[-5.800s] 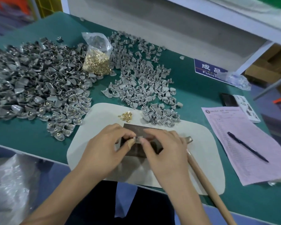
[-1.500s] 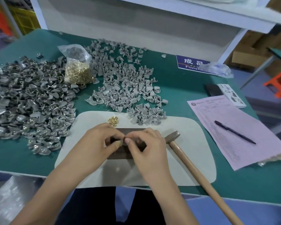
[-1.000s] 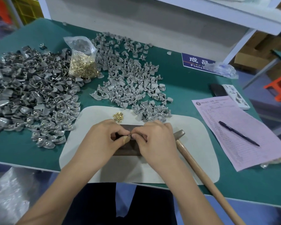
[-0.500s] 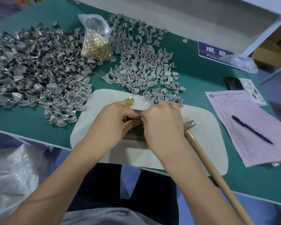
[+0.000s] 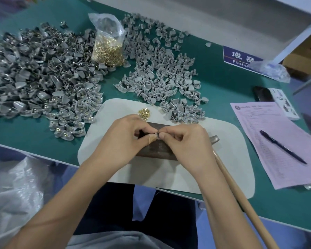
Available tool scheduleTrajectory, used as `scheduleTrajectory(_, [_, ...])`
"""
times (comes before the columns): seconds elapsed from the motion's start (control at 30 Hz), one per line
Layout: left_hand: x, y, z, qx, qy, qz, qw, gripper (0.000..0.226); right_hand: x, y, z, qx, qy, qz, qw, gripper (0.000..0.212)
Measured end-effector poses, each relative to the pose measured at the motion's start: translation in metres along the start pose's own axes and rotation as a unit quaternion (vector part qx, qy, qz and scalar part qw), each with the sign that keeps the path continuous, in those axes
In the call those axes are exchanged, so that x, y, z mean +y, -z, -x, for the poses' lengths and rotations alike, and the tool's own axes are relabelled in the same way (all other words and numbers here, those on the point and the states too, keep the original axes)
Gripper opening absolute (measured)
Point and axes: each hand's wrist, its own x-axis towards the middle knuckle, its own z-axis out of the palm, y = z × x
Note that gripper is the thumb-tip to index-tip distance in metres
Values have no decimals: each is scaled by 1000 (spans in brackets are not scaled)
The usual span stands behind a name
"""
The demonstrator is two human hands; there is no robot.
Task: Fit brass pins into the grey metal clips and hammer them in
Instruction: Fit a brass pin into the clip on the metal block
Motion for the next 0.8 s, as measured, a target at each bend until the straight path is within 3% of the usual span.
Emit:
scheduleTrajectory(0.17, [-7, -7, 5, 15, -20, -61, 998, 10, -8, 1, 2, 5, 11, 69, 998, 7])
scheduleTrajectory(0.5, [-14, -18, 12, 64, -12, -43, 997, 11, -19, -1, 5, 19, 94, 248, 964, 21])
scheduleTrajectory(0.7, [-13, -13, 11, 55, -12, -56, 997, 6, -8, 5, -2, -28, 55, 145, 988, 16])
scheduleTrajectory(0.8, [-12, -11, 9, 55, -3, -56, 997, 9, -9, 1, -3, -12, 67, 176, 982, 15])
